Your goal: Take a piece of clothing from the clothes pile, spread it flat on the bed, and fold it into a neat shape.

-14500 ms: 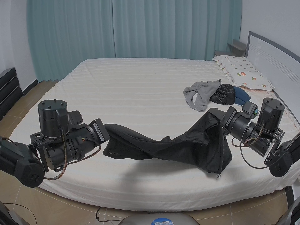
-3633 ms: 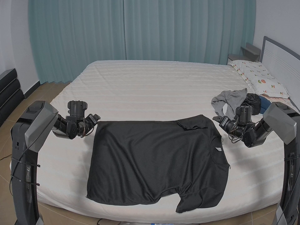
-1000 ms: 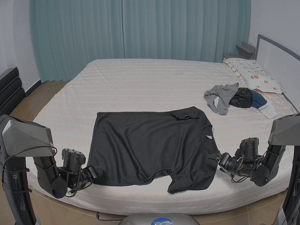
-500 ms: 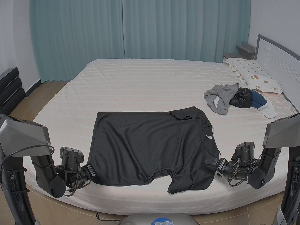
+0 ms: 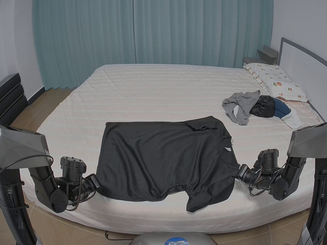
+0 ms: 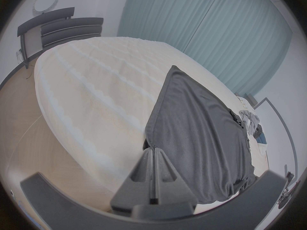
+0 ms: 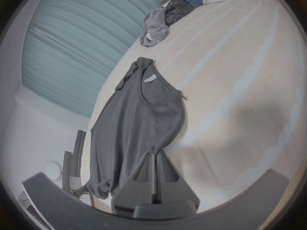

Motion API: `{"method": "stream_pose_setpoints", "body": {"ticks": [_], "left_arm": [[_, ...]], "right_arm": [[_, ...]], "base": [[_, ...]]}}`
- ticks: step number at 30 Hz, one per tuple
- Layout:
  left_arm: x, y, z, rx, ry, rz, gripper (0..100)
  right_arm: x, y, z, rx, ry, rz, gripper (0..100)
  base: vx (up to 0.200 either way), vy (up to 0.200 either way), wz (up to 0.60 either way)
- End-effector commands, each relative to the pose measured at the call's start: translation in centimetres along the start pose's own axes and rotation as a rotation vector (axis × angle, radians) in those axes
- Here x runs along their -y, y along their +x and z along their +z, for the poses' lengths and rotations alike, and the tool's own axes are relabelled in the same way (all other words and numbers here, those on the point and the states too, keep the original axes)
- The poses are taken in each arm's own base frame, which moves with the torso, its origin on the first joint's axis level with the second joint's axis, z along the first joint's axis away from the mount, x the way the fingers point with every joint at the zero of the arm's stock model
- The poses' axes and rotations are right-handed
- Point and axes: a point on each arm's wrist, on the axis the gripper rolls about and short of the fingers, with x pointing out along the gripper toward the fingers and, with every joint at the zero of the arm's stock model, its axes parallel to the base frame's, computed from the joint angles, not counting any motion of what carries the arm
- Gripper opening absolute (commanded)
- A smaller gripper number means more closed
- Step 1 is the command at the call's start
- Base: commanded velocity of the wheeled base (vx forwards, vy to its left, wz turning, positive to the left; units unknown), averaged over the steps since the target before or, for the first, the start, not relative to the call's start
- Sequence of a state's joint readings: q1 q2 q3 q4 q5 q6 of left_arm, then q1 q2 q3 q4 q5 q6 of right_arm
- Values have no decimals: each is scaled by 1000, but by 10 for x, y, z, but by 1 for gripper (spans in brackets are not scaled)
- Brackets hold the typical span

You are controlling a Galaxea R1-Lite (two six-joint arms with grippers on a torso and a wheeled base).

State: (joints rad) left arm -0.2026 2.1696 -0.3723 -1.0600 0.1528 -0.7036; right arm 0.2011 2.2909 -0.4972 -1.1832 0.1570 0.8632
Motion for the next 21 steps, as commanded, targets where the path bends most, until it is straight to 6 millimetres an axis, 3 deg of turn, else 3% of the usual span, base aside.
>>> {"method": "stream_pose_setpoints", "body": {"ticks": [1, 10, 14, 21], "left_arm": [[2, -8, 12, 40, -17, -17, 0], [-1, -10, 25, 91, -32, -17, 0], [-4, -9, 45, 158, -64, -16, 0], [-10, -4, 58, 207, -97, 2, 0]], "right_arm": [[-12, -6, 19, 68, -3, 48, 0], [-36, 4, 50, 134, -14, 99, 0], [-50, 19, 67, 121, -10, 80, 0], [-60, 37, 82, 119, -12, 66, 0]], "base": [[0, 0, 0], [0, 0, 0], [0, 0, 0], [0, 0, 0]]}}
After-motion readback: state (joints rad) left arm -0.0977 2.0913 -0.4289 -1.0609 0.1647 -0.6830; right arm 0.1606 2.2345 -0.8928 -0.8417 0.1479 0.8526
